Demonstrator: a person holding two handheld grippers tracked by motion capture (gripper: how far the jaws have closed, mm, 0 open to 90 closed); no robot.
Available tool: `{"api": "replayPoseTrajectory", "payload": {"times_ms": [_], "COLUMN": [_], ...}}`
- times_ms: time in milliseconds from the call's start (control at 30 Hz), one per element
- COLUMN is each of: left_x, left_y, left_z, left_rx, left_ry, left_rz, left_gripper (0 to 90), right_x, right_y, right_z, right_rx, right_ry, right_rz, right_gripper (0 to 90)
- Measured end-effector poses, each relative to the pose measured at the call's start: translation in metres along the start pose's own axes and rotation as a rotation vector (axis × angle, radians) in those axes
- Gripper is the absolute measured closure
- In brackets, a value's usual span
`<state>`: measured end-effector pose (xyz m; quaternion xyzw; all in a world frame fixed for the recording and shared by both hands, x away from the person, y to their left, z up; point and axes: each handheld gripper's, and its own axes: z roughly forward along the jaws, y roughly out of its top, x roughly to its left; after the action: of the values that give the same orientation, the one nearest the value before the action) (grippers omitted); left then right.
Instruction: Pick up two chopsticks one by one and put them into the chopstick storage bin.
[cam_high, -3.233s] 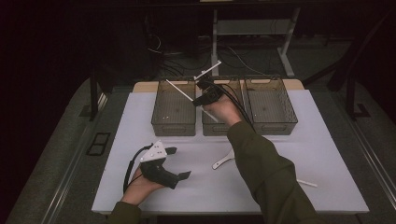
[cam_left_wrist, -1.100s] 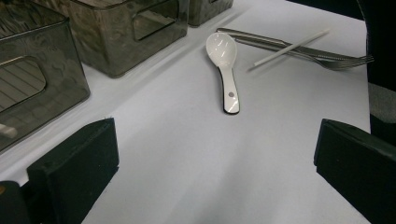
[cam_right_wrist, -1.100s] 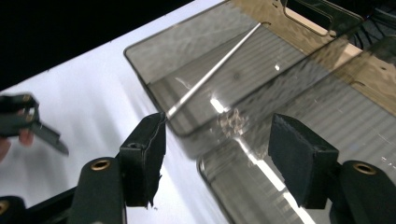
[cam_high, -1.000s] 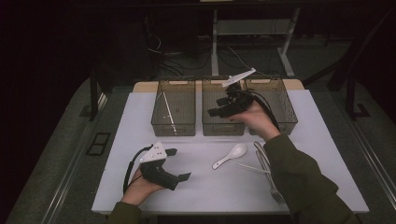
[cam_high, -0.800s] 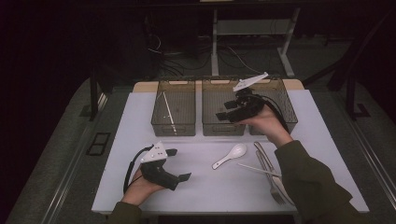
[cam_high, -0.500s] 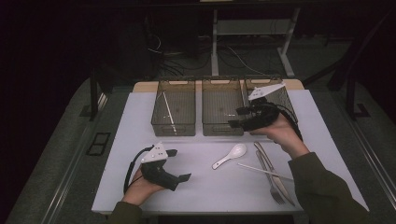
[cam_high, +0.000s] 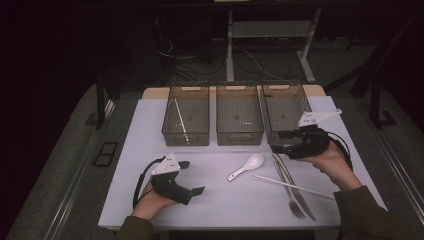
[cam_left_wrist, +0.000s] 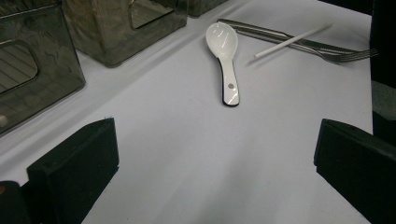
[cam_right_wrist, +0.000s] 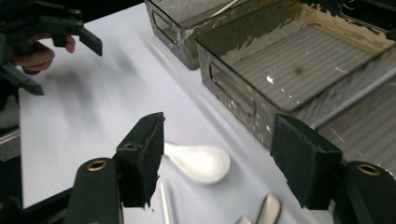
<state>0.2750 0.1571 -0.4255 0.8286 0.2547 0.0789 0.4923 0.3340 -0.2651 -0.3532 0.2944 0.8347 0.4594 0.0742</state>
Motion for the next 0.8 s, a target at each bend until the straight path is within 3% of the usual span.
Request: {"api": "replayPoseTrajectory", "payload": {"times_ms": [167, 800], "left_x": [0.0, -0.002], "left_y": [0.0, -0.001], "left_z": [0.0, -0.004], "left_rx": [-0.001, 0.006], "left_ry": [0.003, 0.005], "left_rz": [-0.01, -0.003], "left_gripper": [0.0, 0.0], "right_x": [0.001, 0.004], "right_y": [-0.03, -0.102], "right_z": [-0.012, -0.034], "right_rx": [0.034, 0.148], "right_ry": [0.011, 0.013], "right_rz": [0.007, -0.01], "right_gripper": [42.4, 62.4]}}
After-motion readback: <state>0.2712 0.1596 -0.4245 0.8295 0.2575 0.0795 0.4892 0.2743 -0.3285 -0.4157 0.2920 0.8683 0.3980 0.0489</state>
